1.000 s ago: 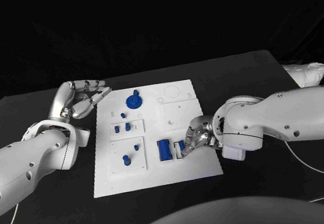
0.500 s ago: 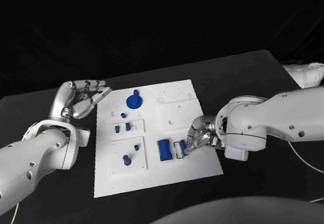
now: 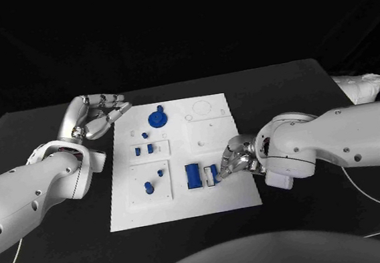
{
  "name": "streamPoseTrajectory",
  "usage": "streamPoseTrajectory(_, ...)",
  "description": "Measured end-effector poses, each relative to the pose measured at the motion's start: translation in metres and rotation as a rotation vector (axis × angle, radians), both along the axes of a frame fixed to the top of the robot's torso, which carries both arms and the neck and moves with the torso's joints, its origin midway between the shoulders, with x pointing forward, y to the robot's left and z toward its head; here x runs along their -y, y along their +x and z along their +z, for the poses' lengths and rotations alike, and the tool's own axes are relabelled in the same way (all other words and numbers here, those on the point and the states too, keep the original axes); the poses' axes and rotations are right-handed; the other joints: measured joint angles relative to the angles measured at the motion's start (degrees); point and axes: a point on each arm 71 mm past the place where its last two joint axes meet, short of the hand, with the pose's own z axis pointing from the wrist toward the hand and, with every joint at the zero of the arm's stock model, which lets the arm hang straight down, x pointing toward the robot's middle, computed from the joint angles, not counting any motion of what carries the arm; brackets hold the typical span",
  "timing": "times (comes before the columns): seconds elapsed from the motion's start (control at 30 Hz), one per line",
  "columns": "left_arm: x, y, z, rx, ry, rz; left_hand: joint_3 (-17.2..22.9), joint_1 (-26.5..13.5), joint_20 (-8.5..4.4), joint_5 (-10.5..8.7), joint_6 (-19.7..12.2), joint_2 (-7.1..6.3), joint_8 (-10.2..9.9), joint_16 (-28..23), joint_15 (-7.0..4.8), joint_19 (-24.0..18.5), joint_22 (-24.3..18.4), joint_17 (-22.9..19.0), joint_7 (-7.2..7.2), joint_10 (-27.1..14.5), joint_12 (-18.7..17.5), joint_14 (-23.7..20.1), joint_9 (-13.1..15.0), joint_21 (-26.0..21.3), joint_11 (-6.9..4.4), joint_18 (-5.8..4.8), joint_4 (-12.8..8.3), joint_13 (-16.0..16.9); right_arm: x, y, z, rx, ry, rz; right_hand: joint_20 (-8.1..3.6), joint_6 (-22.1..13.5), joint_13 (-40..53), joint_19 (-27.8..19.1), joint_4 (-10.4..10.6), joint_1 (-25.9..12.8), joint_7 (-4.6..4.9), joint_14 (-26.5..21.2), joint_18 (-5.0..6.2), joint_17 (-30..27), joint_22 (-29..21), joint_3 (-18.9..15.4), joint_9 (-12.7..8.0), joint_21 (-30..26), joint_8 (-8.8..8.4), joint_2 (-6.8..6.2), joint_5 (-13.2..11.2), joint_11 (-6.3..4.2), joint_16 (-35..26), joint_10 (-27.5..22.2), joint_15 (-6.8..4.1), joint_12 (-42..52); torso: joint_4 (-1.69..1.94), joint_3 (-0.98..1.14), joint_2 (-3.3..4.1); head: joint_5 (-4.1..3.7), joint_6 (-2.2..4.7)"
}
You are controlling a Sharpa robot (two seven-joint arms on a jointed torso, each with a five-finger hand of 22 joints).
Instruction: Assemble the parts on the task board
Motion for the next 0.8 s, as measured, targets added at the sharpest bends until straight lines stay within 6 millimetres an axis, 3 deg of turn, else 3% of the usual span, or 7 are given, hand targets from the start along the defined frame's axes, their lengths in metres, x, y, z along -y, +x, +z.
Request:
streamPoseTrajectory(0.37, -0.0001, 0.0001, -0.0004, -0.002, 0.001, -0.001, 0.0, 0.0, 0.00, 0.00, 0.0, 0.00, 0.0, 0.0, 0.00, 0.0, 0.0, 0.0, 0.00, 0.0, 0.0, 0.0, 0.0, 0.0, 0.00, 0.00, 0.0, 0.0, 0.0010, 0.0018, 0.0002, 0.005, -0.001, -0.010, 0.00, -1.0, 0.0, 0.0, 0.7, -1.0, -0.99, 0.0, 0.00, 0.0, 0.0, -1.5, 0.1, 0.0, 0.00, -0.33, -1.1, 0.00, 0.0, 0.0, 0.00, 0.0, 0.02, -0.02, 0.00, -0.03, 0.00)
streamPoseTrajectory(0.47, -0.0002, 0.0004, -0.0006, -0.002, 0.001, 0.000, 0.0, 0.0, 0.00, 0.00, 0.0, 0.00, 0.0, 0.0, 0.00, 0.0, 0.0, 0.0, 0.00, 0.0, 0.0, 0.0, 0.0, 0.0, 0.00, 0.01, 0.0, 0.0, 0.0001, 0.0030, -0.0002, 0.005, 0.000, -0.011, 0.00, -1.4, 0.0, 0.0, 0.7, -1.0, -1.33, 0.0, 0.00, 0.0, 0.0, -1.8, 2.1, 0.0, 0.00, -0.33, -1.1, 0.00, 0.0, 0.0, 0.00, 0.0, 0.01, -0.03, 0.00, -0.12, 0.00)
streamPoseTrajectory(0.63, 0.0000, 0.0006, -0.0007, -0.002, 0.002, -0.001, 0.0, 0.0, 0.00, 0.00, 0.0, 0.00, 0.0, 0.0, 0.00, 0.0, 0.0, 0.0, 0.00, 0.0, 0.0, 0.0, 0.0, 0.0, 0.00, 0.01, 0.0, 0.0, -0.0023, 0.0042, -0.0002, 0.004, 0.002, -0.008, 0.00, -1.6, 0.0, 0.0, 0.7, -0.9, -1.62, 0.0, 0.00, 0.0, 0.0, -1.8, 2.1, 0.0, 0.00, -0.31, -1.1, 0.00, 0.0, 0.0, 0.00, 0.0, 0.01, -0.03, -0.03, -0.21, 0.00)
streamPoseTrajectory(0.8, -0.0004, 0.0006, -0.0008, -0.002, 0.002, 0.000, 0.0, 0.0, 0.00, 0.00, 0.0, 0.00, 0.0, 0.0, 0.00, 0.0, 0.0, 0.0, 0.00, 0.0, 0.0, 0.0, 0.0, 0.0, 0.00, 0.01, 0.0, 0.0, -0.0042, 0.0051, -0.0004, 0.003, 0.003, -0.005, 0.00, -1.6, 0.0, 0.0, 0.1, 0.4, -1.62, 0.0, 0.00, 0.0, 0.0, -1.5, 2.2, 0.0, 0.00, 1.01, -2.3, 0.00, 0.0, 0.0, 0.00, 0.0, 0.01, -0.01, -0.03, -0.18, 0.00)
